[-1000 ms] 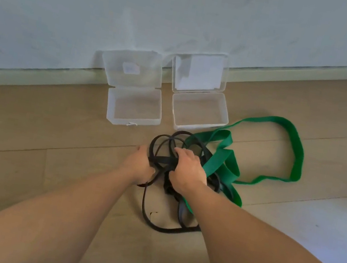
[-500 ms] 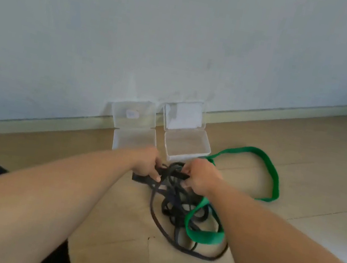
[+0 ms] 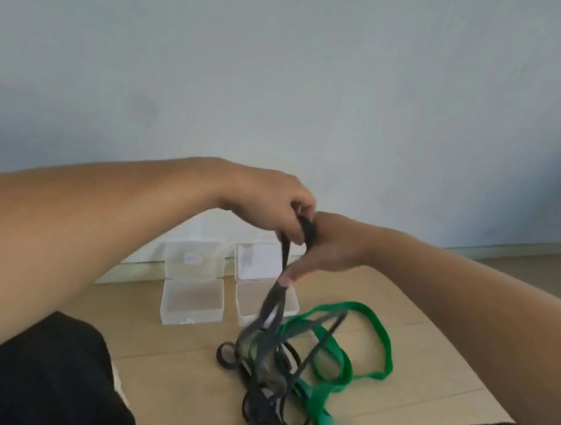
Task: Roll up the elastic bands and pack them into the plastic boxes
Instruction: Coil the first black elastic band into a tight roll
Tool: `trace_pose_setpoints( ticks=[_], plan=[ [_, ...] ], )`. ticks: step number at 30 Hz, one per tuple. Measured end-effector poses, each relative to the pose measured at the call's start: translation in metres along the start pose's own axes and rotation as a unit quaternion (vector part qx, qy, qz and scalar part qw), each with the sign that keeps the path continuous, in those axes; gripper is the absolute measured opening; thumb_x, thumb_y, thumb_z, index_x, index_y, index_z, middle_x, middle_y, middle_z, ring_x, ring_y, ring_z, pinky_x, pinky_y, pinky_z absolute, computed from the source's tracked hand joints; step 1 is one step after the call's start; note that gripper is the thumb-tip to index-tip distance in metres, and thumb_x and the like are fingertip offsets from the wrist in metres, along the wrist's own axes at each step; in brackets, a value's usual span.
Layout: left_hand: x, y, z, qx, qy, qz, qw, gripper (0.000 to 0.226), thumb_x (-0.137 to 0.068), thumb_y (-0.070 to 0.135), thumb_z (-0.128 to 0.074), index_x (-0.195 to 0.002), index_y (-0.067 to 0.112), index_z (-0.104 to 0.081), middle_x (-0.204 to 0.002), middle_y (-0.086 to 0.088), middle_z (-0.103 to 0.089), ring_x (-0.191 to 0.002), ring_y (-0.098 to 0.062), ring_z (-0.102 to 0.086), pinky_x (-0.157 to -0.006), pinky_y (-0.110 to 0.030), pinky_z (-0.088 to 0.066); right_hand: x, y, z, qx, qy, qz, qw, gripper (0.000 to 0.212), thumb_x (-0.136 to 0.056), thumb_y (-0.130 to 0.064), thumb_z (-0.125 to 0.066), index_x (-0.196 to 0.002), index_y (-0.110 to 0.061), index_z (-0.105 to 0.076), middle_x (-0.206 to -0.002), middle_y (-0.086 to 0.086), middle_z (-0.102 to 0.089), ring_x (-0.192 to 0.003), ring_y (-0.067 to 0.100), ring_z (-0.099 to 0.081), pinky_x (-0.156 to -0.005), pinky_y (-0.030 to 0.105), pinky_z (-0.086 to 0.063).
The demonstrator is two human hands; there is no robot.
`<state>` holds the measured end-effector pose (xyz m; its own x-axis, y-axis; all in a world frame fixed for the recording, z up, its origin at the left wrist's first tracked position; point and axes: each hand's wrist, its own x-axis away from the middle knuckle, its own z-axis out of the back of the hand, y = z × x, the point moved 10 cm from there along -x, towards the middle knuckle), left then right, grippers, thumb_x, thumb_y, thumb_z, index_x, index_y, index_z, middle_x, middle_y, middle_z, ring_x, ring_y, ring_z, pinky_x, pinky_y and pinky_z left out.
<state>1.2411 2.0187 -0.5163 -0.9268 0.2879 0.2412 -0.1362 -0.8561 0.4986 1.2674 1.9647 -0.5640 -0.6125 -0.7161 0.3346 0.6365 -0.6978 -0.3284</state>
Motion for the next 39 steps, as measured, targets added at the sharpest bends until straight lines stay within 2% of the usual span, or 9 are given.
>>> trace_pose_setpoints(
  ticks=[4, 10, 13, 18, 22, 27, 32, 34, 39],
  plan=[
    [-0.002, -0.009, 0.038, 0.310, 0.085, -0.040, 0.946, 0.010, -0.100, 0.012, -0.055, -0.090, 0.008, -0.057, -0.099, -0.019, -0.073, -0.091, -0.030, -0.075, -0.088, -0.047, -0.061, -0.019, 0.005, -0.034, -0.219, -0.050, 0.009, 0.974, 0.065, -0.078, -0.033, -0.086, -0.137, -0.027, -0.060, -0.138, -0.008, -0.061, -0.127, 0.007, -0.056, -0.111, 0.027, -0.043],
    [-0.009, -0.071, 0.058, 0.743, 0.216, -0.092, 0.627, 0.026, -0.099, -0.001, -0.052, -0.074, 0.002, -0.061, -0.075, -0.015, -0.069, -0.069, -0.029, -0.073, -0.073, -0.041, -0.064, -0.053, 0.035, -0.105, -0.270, -0.145, -0.003, 0.952, 0.024, -0.083, -0.033, -0.082, -0.099, -0.018, -0.074, -0.095, -0.009, -0.073, -0.096, 0.008, -0.068, -0.094, 0.024, -0.048],
    [0.001, -0.109, 0.073, 0.764, 0.289, -0.068, 0.574, 0.033, -0.094, -0.005, -0.044, -0.065, 0.008, -0.050, -0.062, -0.010, -0.063, -0.059, -0.024, -0.068, -0.064, -0.034, -0.059, -0.069, 0.059, -0.116, -0.293, -0.128, -0.036, 0.947, 0.018, -0.085, -0.033, -0.080, -0.077, -0.023, -0.066, -0.089, -0.008, -0.073, -0.099, 0.016, -0.067, -0.107, 0.042, -0.045],
    [0.008, -0.154, 0.048, 0.490, 0.312, 0.133, 0.803, 0.027, -0.070, -0.005, -0.040, -0.081, 0.014, -0.056, -0.063, -0.005, -0.052, -0.057, -0.021, -0.050, -0.069, -0.036, -0.042, -0.077, 0.067, -0.079, -0.573, 0.041, -0.117, 0.810, 0.018, -0.100, -0.008, -0.044, -0.101, 0.003, -0.058, -0.070, 0.014, -0.074, -0.077, 0.035, -0.075, -0.095, 0.047, -0.056],
    [0.003, -0.143, -0.017, 0.180, 0.052, 0.201, 0.962, 0.030, -0.088, -0.001, -0.046, -0.113, 0.010, -0.059, -0.061, -0.006, -0.049, -0.044, -0.018, -0.042, -0.047, -0.024, -0.036, -0.065, 0.053, -0.011, -0.550, 0.190, -0.087, 0.809, 0.018, -0.091, 0.002, -0.048, -0.080, -0.011, -0.049, -0.050, 0.002, -0.039, -0.044, 0.020, -0.040, -0.054, 0.034, -0.050],
    [0.002, -0.112, -0.051, 0.131, -0.047, 0.127, 0.982, 0.091, -0.070, 0.054, -0.088, -0.127, -0.007, -0.051, -0.056, 0.012, -0.046, -0.052, -0.011, -0.043, -0.061, -0.028, -0.043, -0.035, -0.015, 0.043, -0.411, 0.254, 0.078, 0.872, 0.030, -0.084, 0.007, -0.068, -0.080, -0.013, -0.047, -0.068, 0.013, -0.053, -0.057, 0.018, -0.045, -0.051, 0.028, -0.040],
    [-0.009, -0.062, -0.042, 0.181, 0.098, 0.057, 0.977, 0.046, -0.094, 0.038, -0.069, -0.105, -0.007, -0.067, -0.078, 0.001, -0.056, -0.081, 0.000, -0.041, -0.068, -0.045, -0.047, -0.013, -0.075, 0.056, -0.426, 0.210, 0.223, 0.851, 0.035, -0.071, 0.013, -0.073, -0.086, -0.017, -0.063, -0.105, 0.024, -0.070, -0.101, 0.035, -0.070, -0.096, 0.043, -0.055],
    [-0.014, -0.059, -0.036, 0.243, 0.111, 0.041, 0.963, 0.033, -0.099, 0.035, -0.063, -0.091, 0.003, -0.067, -0.042, -0.013, -0.047, -0.041, -0.017, -0.018, -0.043, -0.041, -0.032, -0.010, -0.075, 0.058, -0.409, 0.169, 0.246, 0.863, 0.047, -0.070, 0.017, -0.067, -0.097, -0.021, -0.065, -0.122, 0.015, -0.068, -0.125, 0.027, -0.061, -0.114, 0.036, -0.042],
    [-0.017, -0.080, -0.018, 0.411, 0.095, 0.017, 0.906, 0.041, -0.105, 0.029, -0.053, -0.107, -0.011, -0.063, -0.051, -0.002, -0.029, -0.036, -0.016, -0.030, -0.039, -0.024, -0.027, -0.032, 0.023, 0.051, -0.479, 0.161, 0.113, 0.855, 0.081, -0.064, 0.016, -0.057, -0.136, -0.020, -0.055, -0.134, 0.003, -0.060, -0.134, 0.018, -0.051, -0.107, 0.037, -0.048]
  ],
)
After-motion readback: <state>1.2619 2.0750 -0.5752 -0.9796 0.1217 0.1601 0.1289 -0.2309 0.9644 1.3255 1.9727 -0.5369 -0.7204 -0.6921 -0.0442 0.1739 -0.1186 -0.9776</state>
